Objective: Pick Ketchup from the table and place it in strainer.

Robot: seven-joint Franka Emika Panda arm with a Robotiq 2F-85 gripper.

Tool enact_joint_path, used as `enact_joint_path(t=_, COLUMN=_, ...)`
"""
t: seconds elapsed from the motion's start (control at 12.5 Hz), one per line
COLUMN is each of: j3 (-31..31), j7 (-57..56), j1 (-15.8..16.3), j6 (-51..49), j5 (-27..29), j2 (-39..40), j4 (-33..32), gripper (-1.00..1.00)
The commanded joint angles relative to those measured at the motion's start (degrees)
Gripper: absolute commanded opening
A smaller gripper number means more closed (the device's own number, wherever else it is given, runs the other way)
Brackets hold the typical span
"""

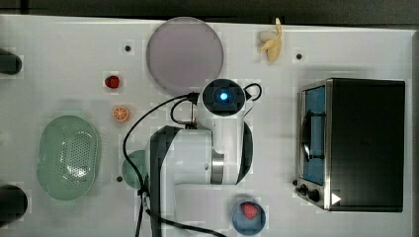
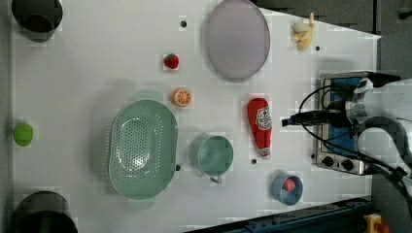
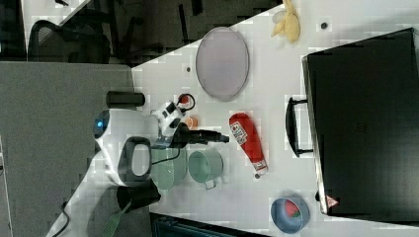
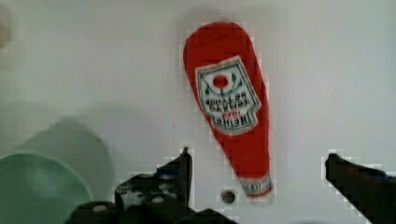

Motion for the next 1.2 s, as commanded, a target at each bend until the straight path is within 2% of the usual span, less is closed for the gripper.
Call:
enact_joint_path(t=0.08, j3=0.38, j7=-4.80, j1=0.10, j6=8.16, j5=-0.34, j2=2.72, j4=-3.43, gripper=1.00)
enact_joint_path(t=0.4, j3=0.71, j7=-4.81, j1=0.36, j6=15.73, j5=-0.91, j2=7.77, j4=-5.45, gripper=1.00)
enact_joint_path(t=0.56, j3=0.70, j7=-4.95, j1=0.54, j6=19.60, j5=-4.04, j2=10.48, j4=-5.46, gripper=1.00)
enact_joint_path(t=0.96, j3=0.71, j7=-4.95, j1=0.87, j6=23.40, j5=-5.88, j2=15.62, j4=-5.49, gripper=1.00)
enact_joint_path(t=1.04, j3=0.73, j7=-4.96, j1=0.90, j6=24.04, j5=-5.88, j2=15.94, j4=-5.50, gripper=0.92)
enact_joint_path(t=1.2, j3=0.64, j7=-4.93, j1=0.92, j6=24.69, j5=-5.88, j2=15.95, j4=-5.86, gripper=0.43)
